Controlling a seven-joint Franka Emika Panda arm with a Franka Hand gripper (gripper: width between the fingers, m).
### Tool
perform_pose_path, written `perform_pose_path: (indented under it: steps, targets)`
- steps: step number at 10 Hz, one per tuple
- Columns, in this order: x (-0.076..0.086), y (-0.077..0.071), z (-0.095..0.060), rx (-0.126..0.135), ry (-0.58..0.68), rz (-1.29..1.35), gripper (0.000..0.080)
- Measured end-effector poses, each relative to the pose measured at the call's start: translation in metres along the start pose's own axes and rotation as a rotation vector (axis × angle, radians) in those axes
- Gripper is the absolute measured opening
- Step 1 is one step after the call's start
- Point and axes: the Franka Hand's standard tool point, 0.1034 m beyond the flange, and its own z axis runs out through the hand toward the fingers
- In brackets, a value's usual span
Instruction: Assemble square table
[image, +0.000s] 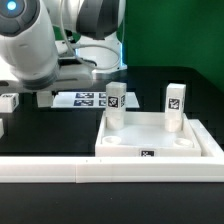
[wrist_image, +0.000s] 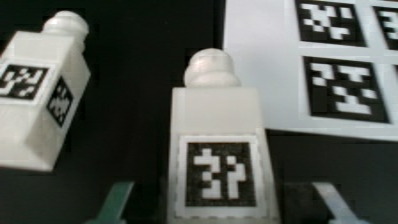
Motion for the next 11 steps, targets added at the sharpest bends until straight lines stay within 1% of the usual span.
perform_pose_path:
  steps: [1, 2, 3, 4, 5, 6, 7, 9, 10, 11]
  targets:
    - [0.0, -0.003, -0.017, -0.001, -0.002, 0.011, 0.029]
    - [0.002, -0.003, -0.03, -0.003, 0.013, 0.013, 0.029]
    - [0.003, -0.003, -0.036, -0.008, 0.019, 0.014, 0.029]
    - [0.005, -0.001, -0.033, -0.01, 0.029, 0.014, 0.029]
    - [0.012, 0.002, -0.038, -0.026, 0.112, 0.009, 0.029]
    - [0.011, 0.003, -0.039, -0.031, 0.167, 0.008, 0.029]
    - [0.014, 0.004, -0.041, -0.038, 0.244, 0.008, 0.029]
    - [0.015, 0.002, -0.047, -0.035, 0.338, 0.013, 0.029]
    - [0.02, 0.001, -0.054, -0.032, 0.407, 0.02, 0.029]
    - [0.02, -0.001, -0.06, -0.034, 0.446, 0.019, 0.029]
